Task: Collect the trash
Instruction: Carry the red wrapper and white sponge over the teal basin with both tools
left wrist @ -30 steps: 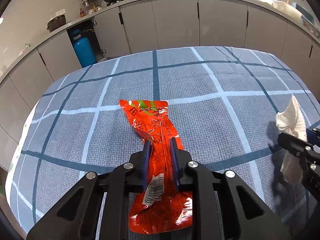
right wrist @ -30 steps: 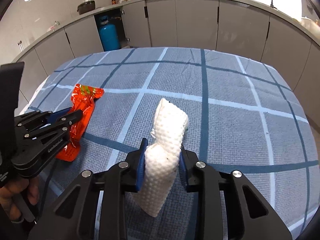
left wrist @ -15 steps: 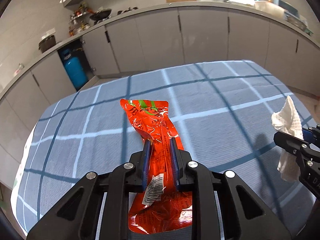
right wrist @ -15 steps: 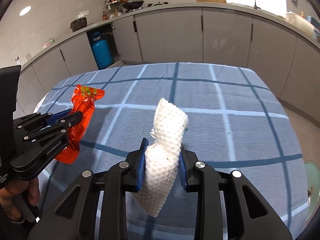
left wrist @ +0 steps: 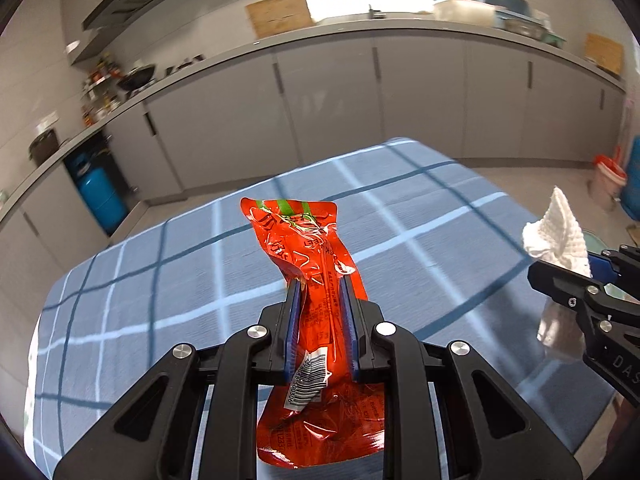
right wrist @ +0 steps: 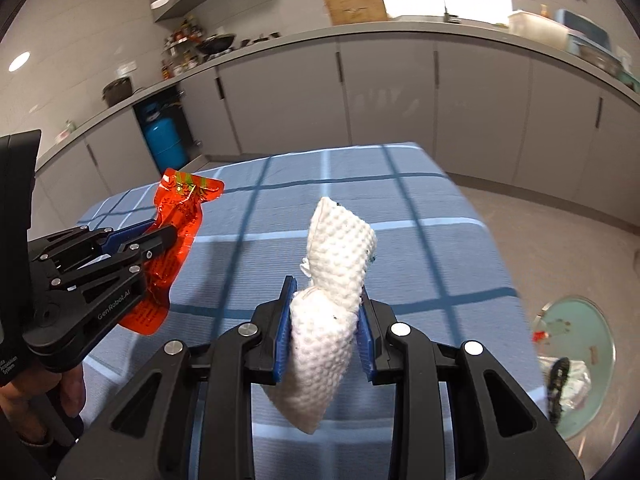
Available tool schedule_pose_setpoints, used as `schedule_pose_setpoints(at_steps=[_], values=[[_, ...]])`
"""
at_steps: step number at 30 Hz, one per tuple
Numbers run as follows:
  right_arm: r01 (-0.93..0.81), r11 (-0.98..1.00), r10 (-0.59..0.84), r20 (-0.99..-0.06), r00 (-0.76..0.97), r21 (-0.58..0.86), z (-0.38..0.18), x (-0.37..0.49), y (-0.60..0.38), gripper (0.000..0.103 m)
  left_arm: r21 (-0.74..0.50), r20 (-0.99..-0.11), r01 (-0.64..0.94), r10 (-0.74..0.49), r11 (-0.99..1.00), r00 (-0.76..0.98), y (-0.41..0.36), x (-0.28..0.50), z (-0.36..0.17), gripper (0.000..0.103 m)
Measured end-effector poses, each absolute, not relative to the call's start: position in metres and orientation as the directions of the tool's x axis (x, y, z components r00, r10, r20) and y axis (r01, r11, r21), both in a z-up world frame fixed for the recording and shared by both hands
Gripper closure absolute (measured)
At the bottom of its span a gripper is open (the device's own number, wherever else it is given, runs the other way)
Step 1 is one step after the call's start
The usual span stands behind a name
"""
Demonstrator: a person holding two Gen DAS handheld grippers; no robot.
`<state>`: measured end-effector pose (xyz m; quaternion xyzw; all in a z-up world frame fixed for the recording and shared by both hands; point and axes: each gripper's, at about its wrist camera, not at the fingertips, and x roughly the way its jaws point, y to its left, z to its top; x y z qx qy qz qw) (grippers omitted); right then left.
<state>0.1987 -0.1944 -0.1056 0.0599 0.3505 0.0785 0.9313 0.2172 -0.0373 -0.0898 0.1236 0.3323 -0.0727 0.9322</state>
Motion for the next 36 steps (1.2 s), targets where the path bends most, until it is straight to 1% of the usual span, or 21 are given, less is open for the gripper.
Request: schedule_pose_setpoints(at_steps=[14,23,28,33,36], values=[[0.072,0.98,0.062,-0.631,0.773,0.185,-0.108,0.174,-0.295,0.074,0.223,-0.629,0.398,-0.181,0.89,0.756,-0.145,0.212,-0.085,0.083],[0.164,0.968,-0.007,-0.632,0.775,0.191,-0.115,0.16,-0.347,0.074,0.238,-0.633,0.478,-0.239,0.845,0.737,-0.196,0.208,-0.089,0.083],[0.232,0.957,-0.07,-0.637,0.768,0.174,-0.12,0.153,-0.383,0.074,0.225,-0.638,0.526,-0.284,0.82,0.716,-0.227,0.204,-0.092,0.083],[0.315,0.937,-0.151,-0.638,0.755,0.151,-0.124,0.144,-0.424,0.074,0.182,-0.643,0.586,-0.355,0.79,0.679,-0.263,0.199,-0.094,0.083],[0.344,0.927,-0.174,-0.645,0.744,0.147,-0.13,0.143,-0.443,0.074,0.154,-0.654,0.622,-0.393,0.768,0.647,-0.284,0.198,-0.1,0.083]])
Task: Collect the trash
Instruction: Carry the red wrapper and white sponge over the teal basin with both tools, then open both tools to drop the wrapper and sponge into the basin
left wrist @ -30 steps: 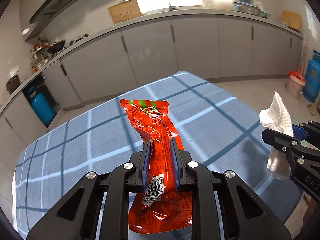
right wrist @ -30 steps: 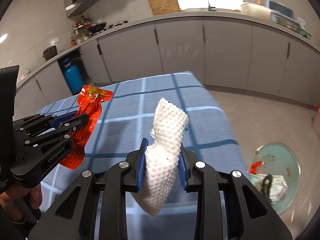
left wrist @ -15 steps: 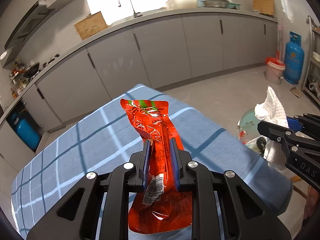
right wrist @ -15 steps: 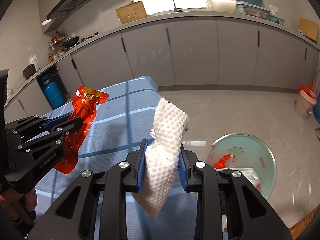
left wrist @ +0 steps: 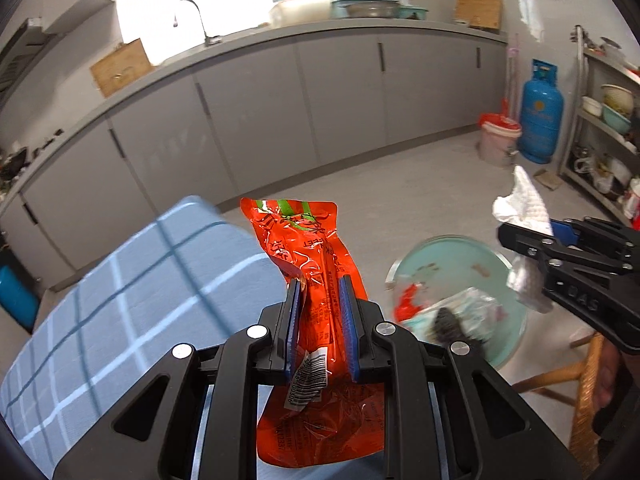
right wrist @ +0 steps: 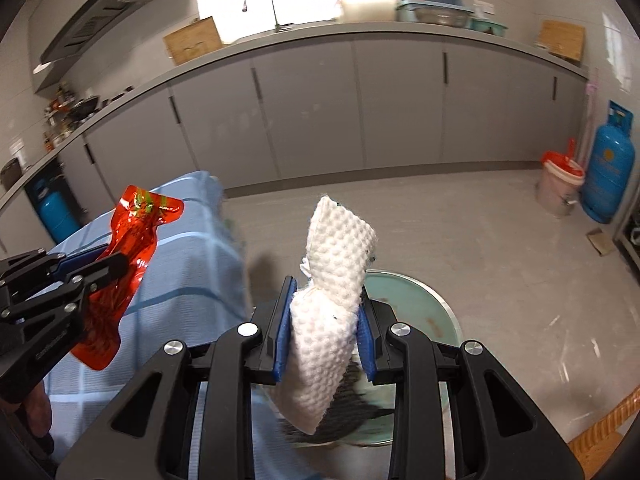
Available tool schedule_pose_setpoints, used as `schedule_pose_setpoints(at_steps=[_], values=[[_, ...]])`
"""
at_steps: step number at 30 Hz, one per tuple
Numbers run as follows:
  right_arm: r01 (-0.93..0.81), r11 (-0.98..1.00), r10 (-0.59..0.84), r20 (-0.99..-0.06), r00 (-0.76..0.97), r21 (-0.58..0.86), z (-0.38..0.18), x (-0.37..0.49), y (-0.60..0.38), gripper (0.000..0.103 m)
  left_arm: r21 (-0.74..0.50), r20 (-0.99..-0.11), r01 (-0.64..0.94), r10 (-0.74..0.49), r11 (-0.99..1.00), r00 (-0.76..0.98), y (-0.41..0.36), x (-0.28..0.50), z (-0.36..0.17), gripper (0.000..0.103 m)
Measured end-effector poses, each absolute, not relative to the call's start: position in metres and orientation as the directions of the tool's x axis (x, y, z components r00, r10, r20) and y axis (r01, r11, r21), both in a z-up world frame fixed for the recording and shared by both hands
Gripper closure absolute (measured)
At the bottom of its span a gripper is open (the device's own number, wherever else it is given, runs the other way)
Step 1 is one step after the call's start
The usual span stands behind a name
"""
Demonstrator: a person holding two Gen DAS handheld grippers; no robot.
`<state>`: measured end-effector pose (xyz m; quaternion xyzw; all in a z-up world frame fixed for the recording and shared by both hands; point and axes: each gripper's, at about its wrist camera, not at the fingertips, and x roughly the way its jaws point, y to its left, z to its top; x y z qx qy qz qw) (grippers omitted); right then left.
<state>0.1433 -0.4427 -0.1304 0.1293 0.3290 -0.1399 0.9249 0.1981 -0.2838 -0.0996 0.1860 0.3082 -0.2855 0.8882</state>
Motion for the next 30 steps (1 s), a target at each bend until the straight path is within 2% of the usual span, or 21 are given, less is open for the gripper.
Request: schedule_pose_setpoints(at_steps=[8,10,11,12,13,14,16,17,19,23,30], values=[[0.383,0.912,-0.193,-0.671,0.716,0.147,-0.159,0.149,-0.475,0.073,0.104,-0.688,0.7,-0.457,0.707,0.564,-0.333,0.19,-0.123,0.082],[0.392,0.906,-0.19,-0.677,0.711,0.158,-0.166,0.151,-0.483,0.069,0.103,-0.692,0.715,-0.466,0.692,0.551,-0.342,0.189,-0.129,0.082],[0.395,0.904,-0.187,-0.679,0.71,0.163,-0.17,0.151,-0.486,0.064,0.102,-0.697,0.721,-0.468,0.686,0.544,-0.346,0.188,-0.133,0.081],[0.408,0.897,-0.193,-0.676,0.711,0.173,-0.174,0.15,-0.491,0.05,0.102,-0.696,0.722,-0.47,0.684,0.544,-0.351,0.188,-0.134,0.077],[0.413,0.893,-0.192,-0.675,0.712,0.182,-0.176,0.149,-0.494,0.043,0.11,-0.69,0.723,-0.471,0.682,0.55,-0.353,0.186,-0.136,0.063],[0.419,0.889,-0.192,-0.678,0.709,0.186,-0.179,0.148,-0.498,0.037,0.118,-0.685,0.72,-0.469,0.683,0.557,-0.354,0.186,-0.137,0.05],[0.44,0.878,-0.206,-0.683,0.701,0.187,-0.182,0.146,-0.502,0.035,0.131,-0.678,0.715,-0.464,0.687,0.57,-0.353,0.185,-0.138,0.039],[0.447,0.872,-0.203,-0.683,0.701,0.198,-0.183,0.143,-0.504,0.03,0.144,-0.68,0.709,-0.452,0.691,0.578,-0.352,0.186,-0.139,0.039],[0.457,0.865,-0.208,-0.681,0.702,0.206,-0.181,0.139,-0.504,0.028,0.14,-0.687,0.708,-0.447,0.692,0.573,-0.35,0.188,-0.139,0.039],[0.468,0.852,-0.202,-0.675,0.71,0.237,-0.176,0.128,-0.502,0.022,0.14,-0.681,0.683,-0.431,0.717,0.592,-0.339,0.193,-0.133,0.032],[0.446,0.861,-0.19,-0.657,0.729,0.246,-0.159,0.113,-0.481,0.018,0.14,-0.655,0.655,-0.426,0.743,0.624,-0.313,0.182,-0.118,0.032]])
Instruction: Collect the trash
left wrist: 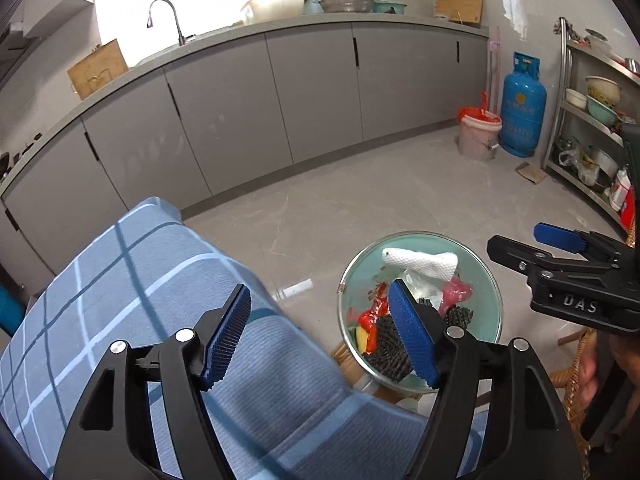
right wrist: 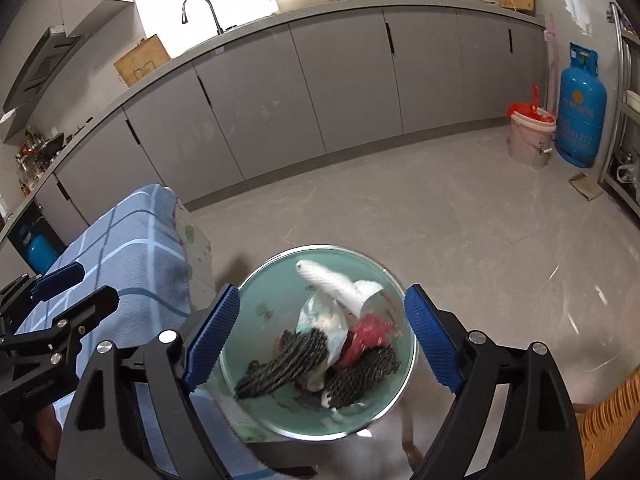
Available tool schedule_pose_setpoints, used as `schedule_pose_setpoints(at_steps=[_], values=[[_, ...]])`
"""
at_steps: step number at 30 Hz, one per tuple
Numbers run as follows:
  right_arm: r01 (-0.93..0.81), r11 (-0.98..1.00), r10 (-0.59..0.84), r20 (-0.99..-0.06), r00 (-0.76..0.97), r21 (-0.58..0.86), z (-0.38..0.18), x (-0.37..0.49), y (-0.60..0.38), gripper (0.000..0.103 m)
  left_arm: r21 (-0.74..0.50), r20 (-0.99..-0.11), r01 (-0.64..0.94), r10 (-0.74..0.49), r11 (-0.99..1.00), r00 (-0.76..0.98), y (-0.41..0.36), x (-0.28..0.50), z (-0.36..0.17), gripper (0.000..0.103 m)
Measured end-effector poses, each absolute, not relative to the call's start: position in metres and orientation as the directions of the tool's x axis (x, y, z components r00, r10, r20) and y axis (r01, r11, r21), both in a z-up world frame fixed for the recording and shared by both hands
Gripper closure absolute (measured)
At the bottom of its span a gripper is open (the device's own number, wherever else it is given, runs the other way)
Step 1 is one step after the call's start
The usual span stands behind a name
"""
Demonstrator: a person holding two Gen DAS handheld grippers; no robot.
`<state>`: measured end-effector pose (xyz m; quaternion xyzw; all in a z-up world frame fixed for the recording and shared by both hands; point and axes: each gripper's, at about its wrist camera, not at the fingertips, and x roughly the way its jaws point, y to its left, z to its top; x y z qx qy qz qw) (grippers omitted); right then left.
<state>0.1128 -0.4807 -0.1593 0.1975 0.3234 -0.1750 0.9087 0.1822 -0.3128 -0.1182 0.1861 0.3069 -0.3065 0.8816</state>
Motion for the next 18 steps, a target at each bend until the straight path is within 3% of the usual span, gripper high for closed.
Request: schedule_pose_setpoints(at_steps=[18], values=[[0.397,0.897,-0.22,-0.586,0.78,0.192,-0.098,0.086,-0.427,0.016,0.096,-0.549,0.597,-0.457,0.797,0.7,-0.25,0.162,-0.061,0.026]])
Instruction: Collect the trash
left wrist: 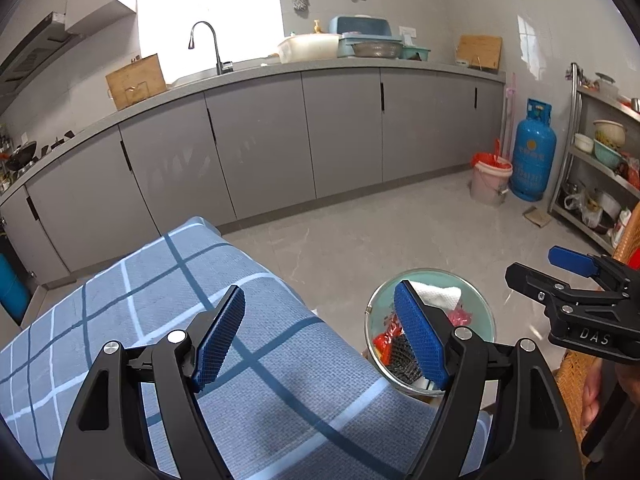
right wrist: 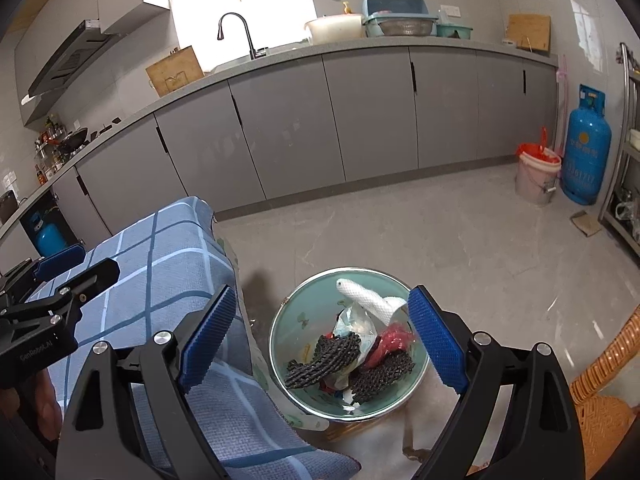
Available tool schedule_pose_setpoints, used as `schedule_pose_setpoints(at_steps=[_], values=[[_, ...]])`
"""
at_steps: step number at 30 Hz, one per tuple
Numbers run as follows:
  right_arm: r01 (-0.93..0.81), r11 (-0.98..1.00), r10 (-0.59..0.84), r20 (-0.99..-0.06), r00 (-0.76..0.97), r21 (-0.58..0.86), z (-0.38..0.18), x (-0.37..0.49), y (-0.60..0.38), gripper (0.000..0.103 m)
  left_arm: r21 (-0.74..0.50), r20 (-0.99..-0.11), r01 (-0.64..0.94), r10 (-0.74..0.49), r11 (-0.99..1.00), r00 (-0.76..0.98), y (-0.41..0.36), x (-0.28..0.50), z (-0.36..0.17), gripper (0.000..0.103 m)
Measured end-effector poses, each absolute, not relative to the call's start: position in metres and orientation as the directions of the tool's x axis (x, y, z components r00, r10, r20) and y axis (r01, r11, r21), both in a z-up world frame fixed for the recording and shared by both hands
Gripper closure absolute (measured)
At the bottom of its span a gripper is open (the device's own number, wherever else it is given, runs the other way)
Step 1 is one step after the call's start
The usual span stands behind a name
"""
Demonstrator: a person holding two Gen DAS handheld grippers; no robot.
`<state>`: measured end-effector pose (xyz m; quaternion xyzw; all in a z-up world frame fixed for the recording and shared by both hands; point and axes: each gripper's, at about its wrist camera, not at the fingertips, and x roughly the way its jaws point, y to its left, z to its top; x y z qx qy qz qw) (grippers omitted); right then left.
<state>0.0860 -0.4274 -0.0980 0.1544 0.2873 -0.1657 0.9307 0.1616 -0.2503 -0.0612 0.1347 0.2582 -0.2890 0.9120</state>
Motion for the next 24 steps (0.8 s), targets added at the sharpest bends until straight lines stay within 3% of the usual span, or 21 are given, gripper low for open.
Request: schedule_pose_setpoints(at_steps=[24], values=[[0.384,0.907,-0.227,-0.57,0.79,0.171,-0.08,0.078,-0.411,0.014,0.074,-0.513,0.572,-0.461,0.817,0.724,-0.229,0.156,-0.046,0.021]])
